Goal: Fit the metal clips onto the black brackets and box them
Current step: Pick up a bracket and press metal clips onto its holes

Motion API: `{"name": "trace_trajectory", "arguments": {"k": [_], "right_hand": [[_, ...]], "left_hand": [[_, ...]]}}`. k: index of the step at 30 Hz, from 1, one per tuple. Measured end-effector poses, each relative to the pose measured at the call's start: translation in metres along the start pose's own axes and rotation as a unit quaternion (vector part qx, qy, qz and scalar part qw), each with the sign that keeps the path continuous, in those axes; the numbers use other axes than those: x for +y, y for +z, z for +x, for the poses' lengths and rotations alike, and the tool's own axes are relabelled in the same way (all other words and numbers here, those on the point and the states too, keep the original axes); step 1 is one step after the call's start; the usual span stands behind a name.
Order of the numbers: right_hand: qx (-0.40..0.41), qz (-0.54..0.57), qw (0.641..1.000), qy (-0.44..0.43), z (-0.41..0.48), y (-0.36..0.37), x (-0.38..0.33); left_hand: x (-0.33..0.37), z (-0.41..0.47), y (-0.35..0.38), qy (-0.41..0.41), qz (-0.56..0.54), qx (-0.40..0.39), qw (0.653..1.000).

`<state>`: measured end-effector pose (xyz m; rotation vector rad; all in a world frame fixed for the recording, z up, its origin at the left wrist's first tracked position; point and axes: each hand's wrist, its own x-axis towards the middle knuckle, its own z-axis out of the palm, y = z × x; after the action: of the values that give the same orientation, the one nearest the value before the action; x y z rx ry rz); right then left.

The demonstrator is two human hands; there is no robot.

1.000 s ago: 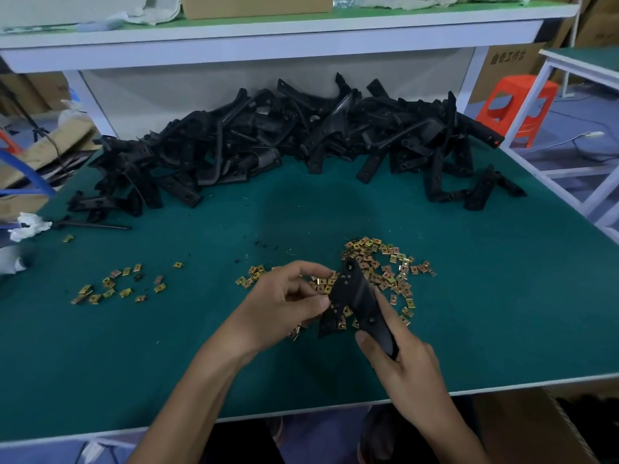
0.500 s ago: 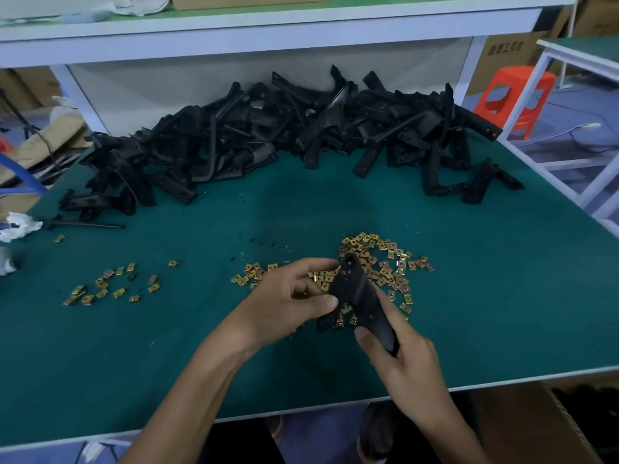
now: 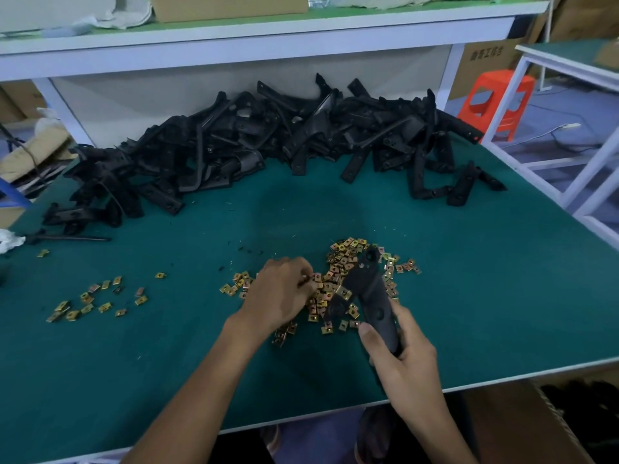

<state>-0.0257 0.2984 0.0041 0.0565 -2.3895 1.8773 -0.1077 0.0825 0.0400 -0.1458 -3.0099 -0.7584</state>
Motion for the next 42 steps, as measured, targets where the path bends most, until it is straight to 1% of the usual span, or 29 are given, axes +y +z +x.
{"name": "trace_trajectory", "arguments": {"k": [2, 6, 8, 10, 13, 15, 18, 20, 22, 26, 28, 32, 39, 42], "right_hand": [[0.001, 0.002, 1.000, -0.003, 0.000, 0.001, 0.001], [-0.002, -0.017, 1.000, -0.009, 0.002, 0.001, 0.002], [-0.009, -0.025, 1.000, -0.011, 0.001, 0.000, 0.001], [-0.018, -0.031, 0.999, -0.012, 0.001, -0.001, 0.000], [-0.031, -0.041, 0.999, -0.010, 0.001, -0.001, 0.000], [-0.034, -0.049, 0.998, -0.009, 0.001, 0.000, 0.000], [-0.031, -0.067, 0.997, -0.011, 0.000, 0.001, 0.001], [-0.028, -0.086, 0.996, -0.015, -0.001, 0.002, 0.002], [-0.026, -0.097, 0.995, -0.015, -0.002, 0.003, 0.003], [-0.023, -0.109, 0.993, -0.023, -0.003, 0.003, 0.004], [-0.022, -0.117, 0.993, -0.027, -0.003, 0.003, 0.003], [-0.023, -0.130, 0.991, -0.034, -0.002, 0.003, 0.003], [-0.049, -0.149, 0.986, -0.052, -0.001, 0.002, 0.003], [-0.060, -0.179, 0.980, -0.064, -0.002, 0.002, 0.000]], "left_hand": [[0.002, 0.004, 0.000, -0.002, -0.008, 0.006, 1.000], [0.005, 0.011, 0.000, 0.014, 0.010, -0.016, 1.000], [0.005, 0.014, 0.000, 0.003, -0.015, -0.008, 1.000], [0.004, 0.012, -0.003, -0.029, -0.069, 0.012, 0.997], [0.004, 0.002, -0.013, -0.078, -0.215, 0.027, 0.973], [0.007, -0.008, -0.022, -0.081, -0.292, 0.024, 0.953], [0.017, -0.021, -0.034, -0.067, -0.370, 0.019, 0.927], [0.024, -0.029, -0.040, -0.051, -0.410, 0.009, 0.911], [0.030, -0.035, -0.043, -0.034, -0.425, -0.010, 0.905], [0.039, -0.040, -0.045, -0.026, -0.470, -0.031, 0.882], [0.040, -0.040, -0.047, -0.024, -0.482, -0.031, 0.875], [0.038, -0.040, -0.050, -0.024, -0.480, -0.032, 0.877], [0.033, -0.038, -0.058, -0.017, -0.446, -0.062, 0.893], [0.032, -0.036, -0.062, -0.018, -0.416, -0.077, 0.906]]}}
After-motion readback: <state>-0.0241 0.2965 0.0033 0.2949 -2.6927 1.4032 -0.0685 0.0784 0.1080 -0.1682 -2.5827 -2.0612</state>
